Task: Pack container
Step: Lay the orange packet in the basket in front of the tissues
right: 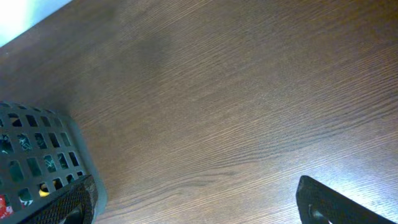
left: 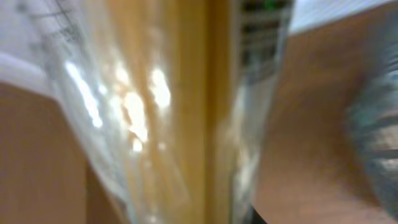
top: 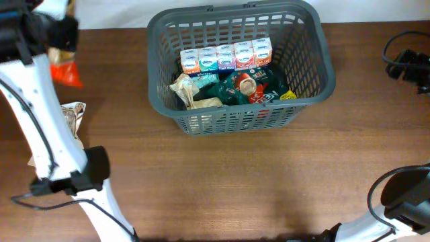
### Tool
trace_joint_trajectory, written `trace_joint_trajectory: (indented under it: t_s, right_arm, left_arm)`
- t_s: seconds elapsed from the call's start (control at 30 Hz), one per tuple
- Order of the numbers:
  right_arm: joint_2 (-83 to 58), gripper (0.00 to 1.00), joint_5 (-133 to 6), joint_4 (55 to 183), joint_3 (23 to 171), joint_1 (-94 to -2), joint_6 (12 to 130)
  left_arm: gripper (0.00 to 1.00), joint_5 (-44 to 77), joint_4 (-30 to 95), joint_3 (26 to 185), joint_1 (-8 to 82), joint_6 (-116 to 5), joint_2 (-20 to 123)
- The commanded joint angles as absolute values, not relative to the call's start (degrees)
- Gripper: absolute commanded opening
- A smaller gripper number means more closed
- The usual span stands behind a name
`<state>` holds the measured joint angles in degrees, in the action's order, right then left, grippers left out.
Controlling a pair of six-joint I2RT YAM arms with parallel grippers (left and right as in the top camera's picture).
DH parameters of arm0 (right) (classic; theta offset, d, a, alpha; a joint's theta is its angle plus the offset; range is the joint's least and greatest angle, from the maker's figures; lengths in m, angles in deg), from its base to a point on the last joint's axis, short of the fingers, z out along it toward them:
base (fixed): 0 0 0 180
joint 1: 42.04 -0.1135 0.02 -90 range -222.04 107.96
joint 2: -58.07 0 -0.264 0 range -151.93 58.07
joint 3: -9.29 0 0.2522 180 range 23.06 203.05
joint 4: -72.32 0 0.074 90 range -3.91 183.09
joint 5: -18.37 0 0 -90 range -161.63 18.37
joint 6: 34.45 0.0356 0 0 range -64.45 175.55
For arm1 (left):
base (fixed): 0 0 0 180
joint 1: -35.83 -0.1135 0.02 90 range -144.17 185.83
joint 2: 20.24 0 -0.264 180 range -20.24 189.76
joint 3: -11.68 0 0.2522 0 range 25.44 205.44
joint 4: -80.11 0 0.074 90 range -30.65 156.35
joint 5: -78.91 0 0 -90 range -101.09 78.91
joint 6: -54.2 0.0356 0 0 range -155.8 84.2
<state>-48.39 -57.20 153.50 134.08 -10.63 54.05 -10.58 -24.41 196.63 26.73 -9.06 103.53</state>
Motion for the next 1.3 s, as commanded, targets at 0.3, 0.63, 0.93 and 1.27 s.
trace_joint_trajectory:
  t_s: [0.3, 0.63, 0.93, 1.27]
  right_arm:
    - [-47.5, 0.99, -57.3, 153.5, 133.9, -10.5, 54.3]
    - [-47.5, 0.99, -57.3, 153.5, 133.9, -10.5, 54.4]
    - [-47.5, 0.99, -57.3, 153.5, 133.9, -10.5, 54.4]
    - [-47.5, 0.99, -57.3, 153.5, 133.9, -10.5, 54.4]
  left_arm:
    - [0.02, -3.9, -19.8, 194.6, 58.7, 25.7, 103.9]
    - [0.02, -16.8, -15.6, 176.3, 65.6, 21.0, 112.7]
    - [0.43, -17.6, -15.4, 175.2, 64.9, 16.6, 117.5]
    - [0.99, -30.7, -14.7, 178.4, 64.0, 5.5, 102.2]
